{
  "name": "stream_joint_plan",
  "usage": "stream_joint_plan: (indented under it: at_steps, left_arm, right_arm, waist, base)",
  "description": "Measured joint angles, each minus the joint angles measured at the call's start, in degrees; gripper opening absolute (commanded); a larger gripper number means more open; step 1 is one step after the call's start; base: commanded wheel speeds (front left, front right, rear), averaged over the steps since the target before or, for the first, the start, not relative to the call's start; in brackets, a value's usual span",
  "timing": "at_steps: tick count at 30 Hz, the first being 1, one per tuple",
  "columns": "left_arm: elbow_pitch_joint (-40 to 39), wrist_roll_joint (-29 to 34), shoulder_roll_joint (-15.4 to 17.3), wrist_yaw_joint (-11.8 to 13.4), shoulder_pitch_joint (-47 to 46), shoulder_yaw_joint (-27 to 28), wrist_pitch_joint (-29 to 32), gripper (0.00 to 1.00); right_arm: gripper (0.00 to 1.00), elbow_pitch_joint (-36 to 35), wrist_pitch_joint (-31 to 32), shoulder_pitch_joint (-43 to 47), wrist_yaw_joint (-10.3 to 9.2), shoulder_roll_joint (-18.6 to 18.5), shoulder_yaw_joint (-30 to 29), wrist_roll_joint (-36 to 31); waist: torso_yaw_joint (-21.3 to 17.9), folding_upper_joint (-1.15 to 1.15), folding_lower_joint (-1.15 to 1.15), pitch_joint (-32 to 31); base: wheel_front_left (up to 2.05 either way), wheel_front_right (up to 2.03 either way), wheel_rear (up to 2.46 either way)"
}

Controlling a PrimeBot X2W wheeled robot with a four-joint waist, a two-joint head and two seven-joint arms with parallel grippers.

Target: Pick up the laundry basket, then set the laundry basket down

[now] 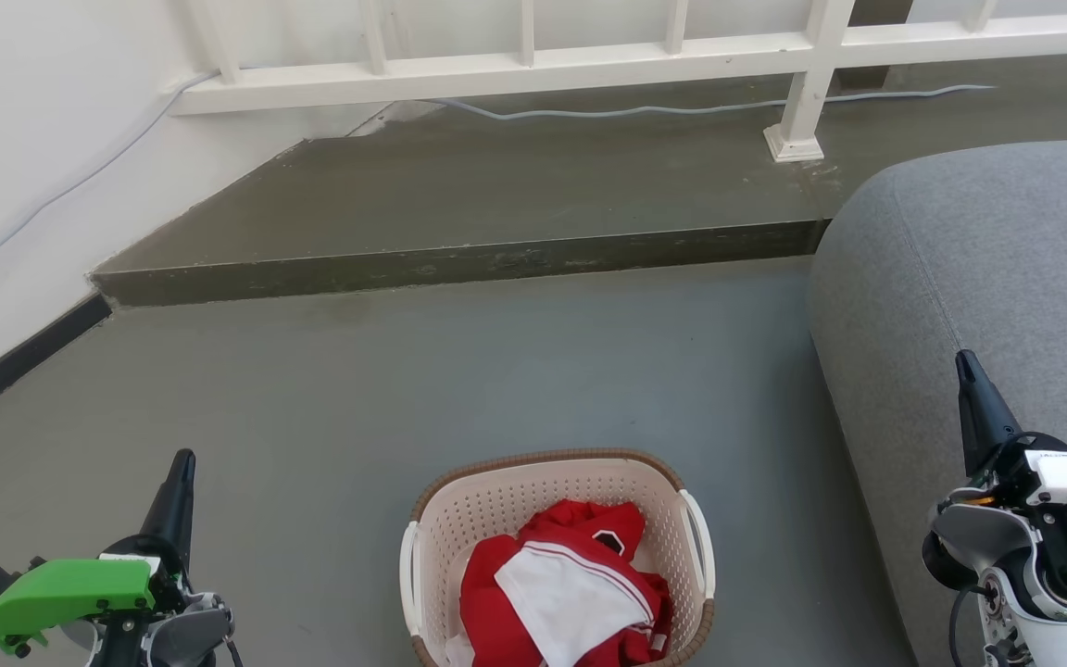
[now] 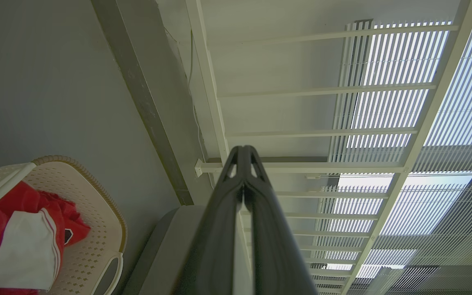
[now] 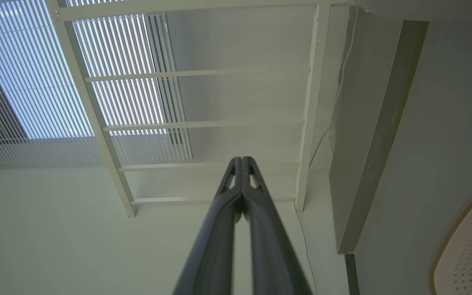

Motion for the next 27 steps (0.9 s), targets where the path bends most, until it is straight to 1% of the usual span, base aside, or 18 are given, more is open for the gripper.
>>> stream_joint_plan:
  at_steps: [27]
  left_arm:
    - [-0.1, 0.0, 0.0, 0.0, 0.0, 0.1, 0.0, 0.00]
  right_arm:
    - [0.00, 0.0, 0.0, 0.0, 0.00, 0.1, -0.1, 0.0]
  waist:
    - [0.0, 0.00, 0.00, 0.0]
  base:
    - [0.00, 0.00, 0.00]
